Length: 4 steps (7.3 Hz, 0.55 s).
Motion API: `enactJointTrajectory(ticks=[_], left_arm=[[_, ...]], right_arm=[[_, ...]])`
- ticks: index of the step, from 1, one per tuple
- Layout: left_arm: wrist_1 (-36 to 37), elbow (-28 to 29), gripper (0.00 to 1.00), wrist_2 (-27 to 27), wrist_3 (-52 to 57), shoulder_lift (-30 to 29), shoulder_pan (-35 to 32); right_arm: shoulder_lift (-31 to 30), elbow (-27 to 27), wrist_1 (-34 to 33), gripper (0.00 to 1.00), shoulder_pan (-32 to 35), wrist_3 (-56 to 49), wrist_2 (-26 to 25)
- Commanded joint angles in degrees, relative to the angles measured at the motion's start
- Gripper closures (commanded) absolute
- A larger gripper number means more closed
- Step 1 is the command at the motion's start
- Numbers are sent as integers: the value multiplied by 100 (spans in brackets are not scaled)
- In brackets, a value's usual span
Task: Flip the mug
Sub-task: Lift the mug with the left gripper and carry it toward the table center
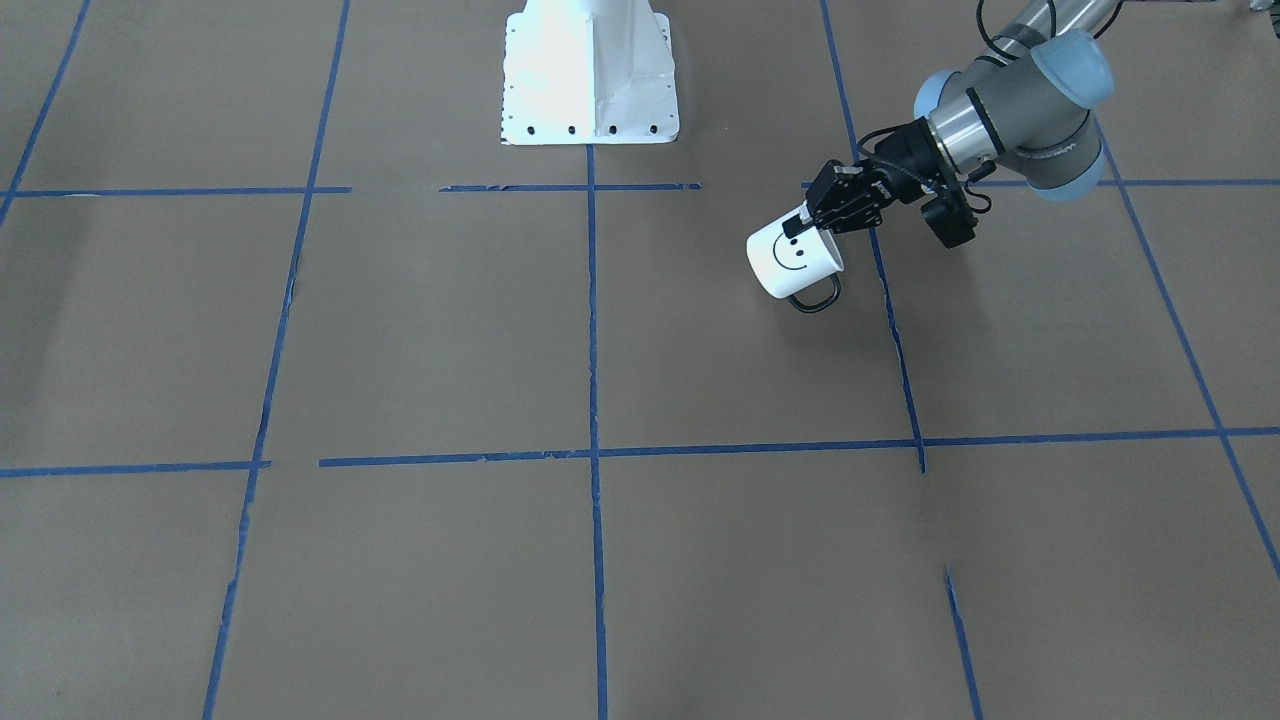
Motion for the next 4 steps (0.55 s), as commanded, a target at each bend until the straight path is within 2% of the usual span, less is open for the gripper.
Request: enactJointTrajectory(ticks=[1,4], left_arm=[[2084,-63,100,-84,349,-745,-121],[5274,-98,100,-40,493,-2457,-139]], right_arm=[[0,0,0,0,0,0,0],[0,0,0,0,9,0,0]])
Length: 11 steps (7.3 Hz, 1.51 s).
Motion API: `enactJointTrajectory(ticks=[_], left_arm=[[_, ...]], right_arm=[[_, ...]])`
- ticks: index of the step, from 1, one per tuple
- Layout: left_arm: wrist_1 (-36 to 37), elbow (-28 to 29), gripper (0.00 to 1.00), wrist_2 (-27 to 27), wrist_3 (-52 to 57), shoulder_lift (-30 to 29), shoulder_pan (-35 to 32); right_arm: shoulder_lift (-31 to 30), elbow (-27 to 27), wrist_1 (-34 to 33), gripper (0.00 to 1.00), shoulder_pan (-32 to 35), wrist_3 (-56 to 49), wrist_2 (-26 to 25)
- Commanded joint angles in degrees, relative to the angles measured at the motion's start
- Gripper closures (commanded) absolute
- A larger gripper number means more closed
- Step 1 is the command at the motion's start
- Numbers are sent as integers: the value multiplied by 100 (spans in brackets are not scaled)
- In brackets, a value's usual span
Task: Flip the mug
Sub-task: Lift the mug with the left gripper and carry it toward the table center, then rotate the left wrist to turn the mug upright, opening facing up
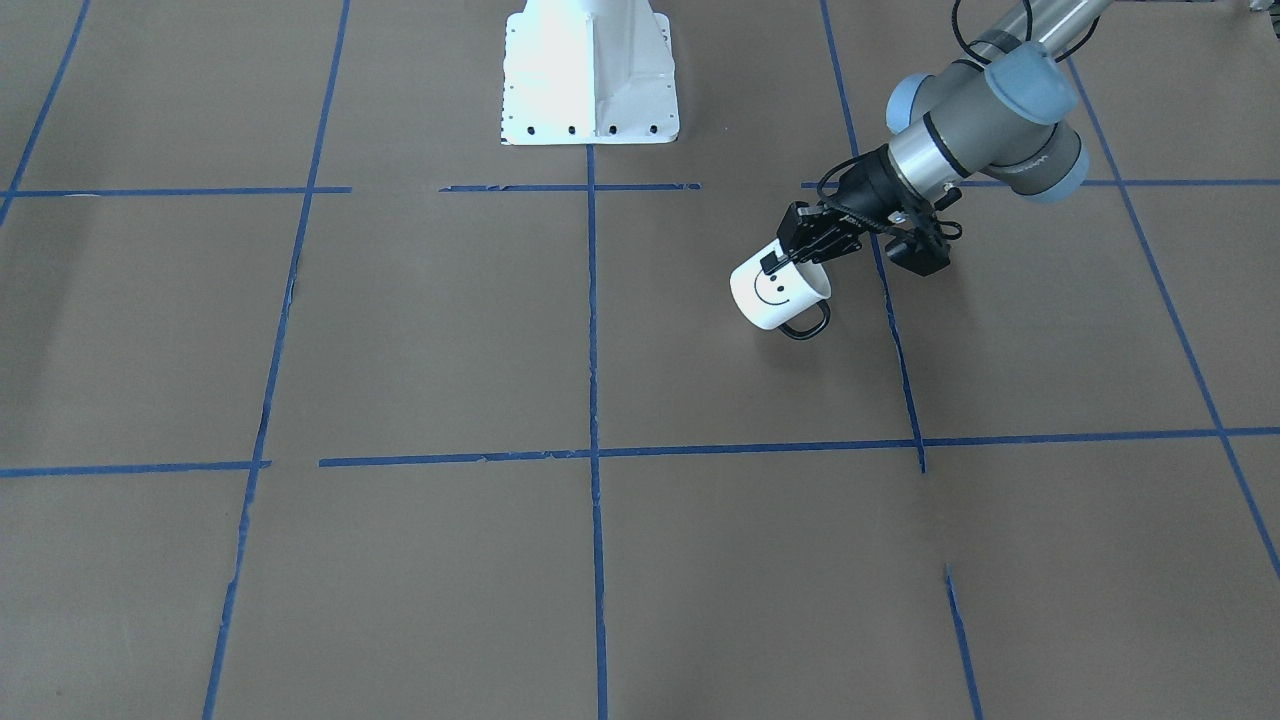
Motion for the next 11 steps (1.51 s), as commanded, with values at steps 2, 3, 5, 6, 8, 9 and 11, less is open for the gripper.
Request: enactJointTrajectory(ticks=[2,3,5,6,8,9,11], left_arm=[[3203,184,100,69,34,-1853,102],[3322,690,100,69,34,-2284,233],[3385,1896,100,269,34,-3043,515],[3385,1951,100,288,34,-3010,663],[3385,2100,100,297,34,-3036,700],[3385,2179,100,323,34,-3044,726],[3385,2215,100,332,34,-3062,744]], right_arm=[[0,0,0,0,-2,0,0],[0,0,0,0,-2,0,0],[0,0,0,0,-2,0,0],[0,0,0,0,-2,0,0],[0,0,0,0,-2,0,0],[0,0,0,0,7,0,0],[0,0,0,0,-2,0,0]])
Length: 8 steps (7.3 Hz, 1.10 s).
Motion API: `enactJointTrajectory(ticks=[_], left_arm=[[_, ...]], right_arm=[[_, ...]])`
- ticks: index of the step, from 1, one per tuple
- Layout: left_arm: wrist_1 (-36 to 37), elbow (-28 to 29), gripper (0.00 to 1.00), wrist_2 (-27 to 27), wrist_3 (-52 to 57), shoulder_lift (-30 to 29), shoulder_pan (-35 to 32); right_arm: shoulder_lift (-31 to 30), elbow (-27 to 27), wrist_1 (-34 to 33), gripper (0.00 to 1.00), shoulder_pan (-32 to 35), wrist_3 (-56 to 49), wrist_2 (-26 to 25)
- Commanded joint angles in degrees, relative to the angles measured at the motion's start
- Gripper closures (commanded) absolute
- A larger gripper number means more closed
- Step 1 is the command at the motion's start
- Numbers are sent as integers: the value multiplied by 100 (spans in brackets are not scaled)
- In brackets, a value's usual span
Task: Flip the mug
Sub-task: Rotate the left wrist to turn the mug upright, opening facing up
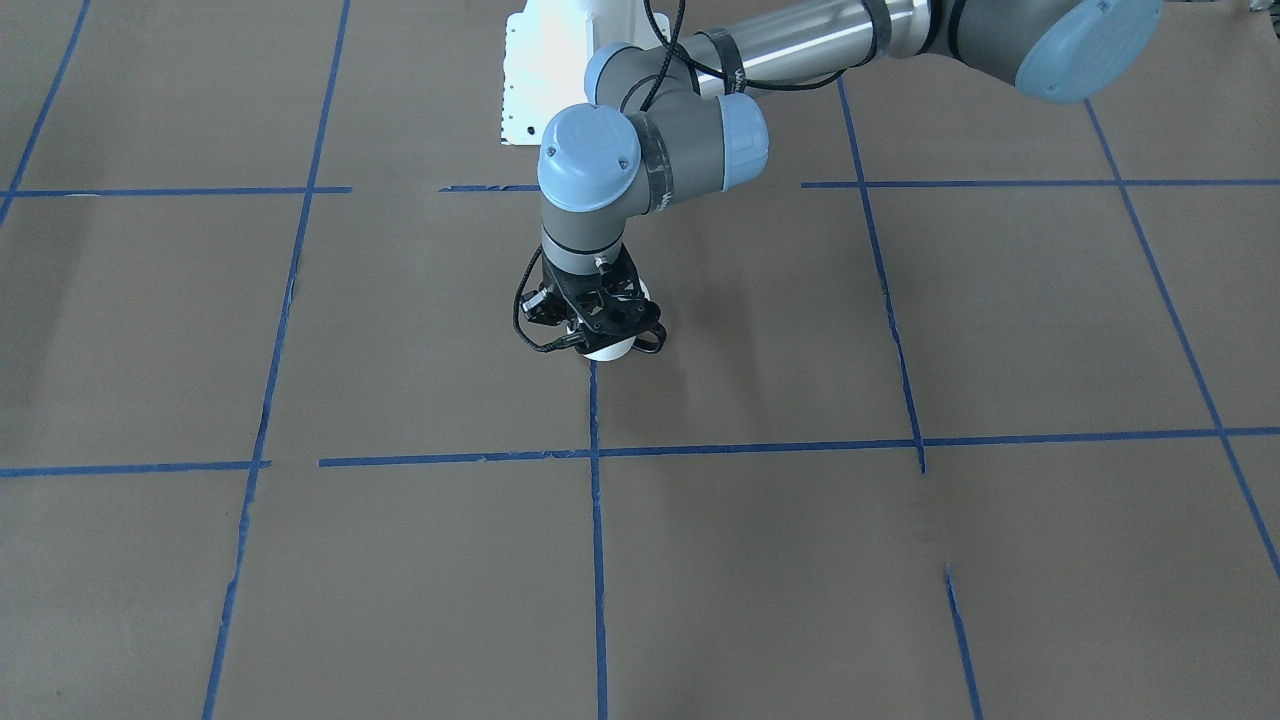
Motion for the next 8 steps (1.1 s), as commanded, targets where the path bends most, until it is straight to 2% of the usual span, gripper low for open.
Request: enactJointTrajectory(ticks=[1,2,3,4,5,6,8], left_arm=[[0,23,98,107,-17,-8,29],[0,23,76,117,-26,-17,46],[0,14,48,186,-52,-17,55],[0,-30,0,318,-53,-8,55],[9,-187,0,328,-1,44,20],[9,-710,0,310,17,271,-154],[140,-2315,0,249,970,1382,-540]], right_arm=[[0,0,0,0,-2,0,0],[0,9,0,0,-2,0,0],[0,0,0,0,-2,0,0],[0,9,0,0,-2,0,0],[0,0,0,0,-2,0,0],[0,0,0,0,-2,0,0],[0,0,0,0,-2,0,0]])
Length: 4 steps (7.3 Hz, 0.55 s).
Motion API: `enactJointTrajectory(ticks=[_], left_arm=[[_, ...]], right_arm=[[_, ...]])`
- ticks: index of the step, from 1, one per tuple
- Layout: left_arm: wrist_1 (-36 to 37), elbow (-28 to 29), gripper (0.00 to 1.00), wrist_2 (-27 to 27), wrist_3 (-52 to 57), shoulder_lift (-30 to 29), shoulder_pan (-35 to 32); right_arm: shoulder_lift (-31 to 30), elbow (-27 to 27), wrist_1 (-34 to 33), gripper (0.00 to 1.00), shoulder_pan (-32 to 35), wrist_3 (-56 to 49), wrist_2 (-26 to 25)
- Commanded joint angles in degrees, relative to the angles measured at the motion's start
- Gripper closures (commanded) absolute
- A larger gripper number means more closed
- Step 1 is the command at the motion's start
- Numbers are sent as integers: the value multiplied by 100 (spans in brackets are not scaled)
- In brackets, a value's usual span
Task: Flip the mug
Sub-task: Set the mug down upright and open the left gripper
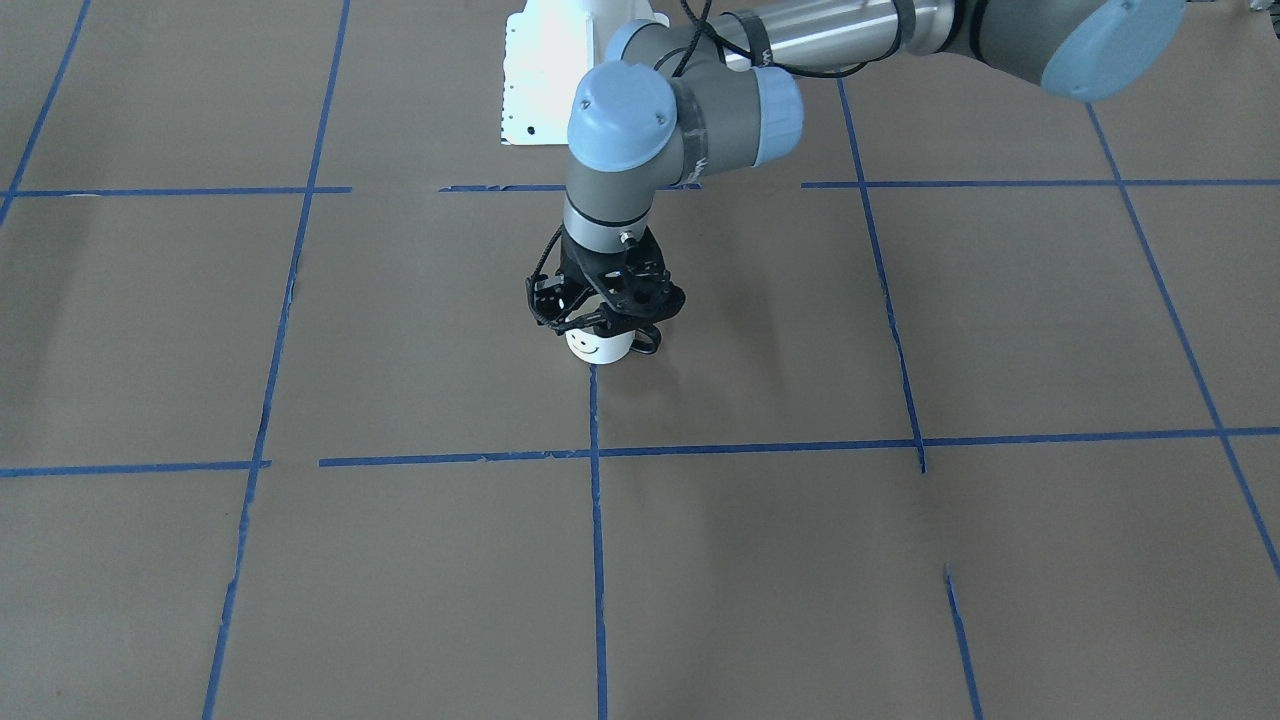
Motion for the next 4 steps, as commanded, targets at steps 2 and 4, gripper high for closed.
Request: enactJointTrajectory(ticks=[2,4], left_arm=[[130,-2181,0,-408,2047,1941,-1074],[86,-2719,0,-455,3567,3320,-1778]], right_arm=[[0,0,0,0,0,0,0],[0,0,0,0,0,0,0]])
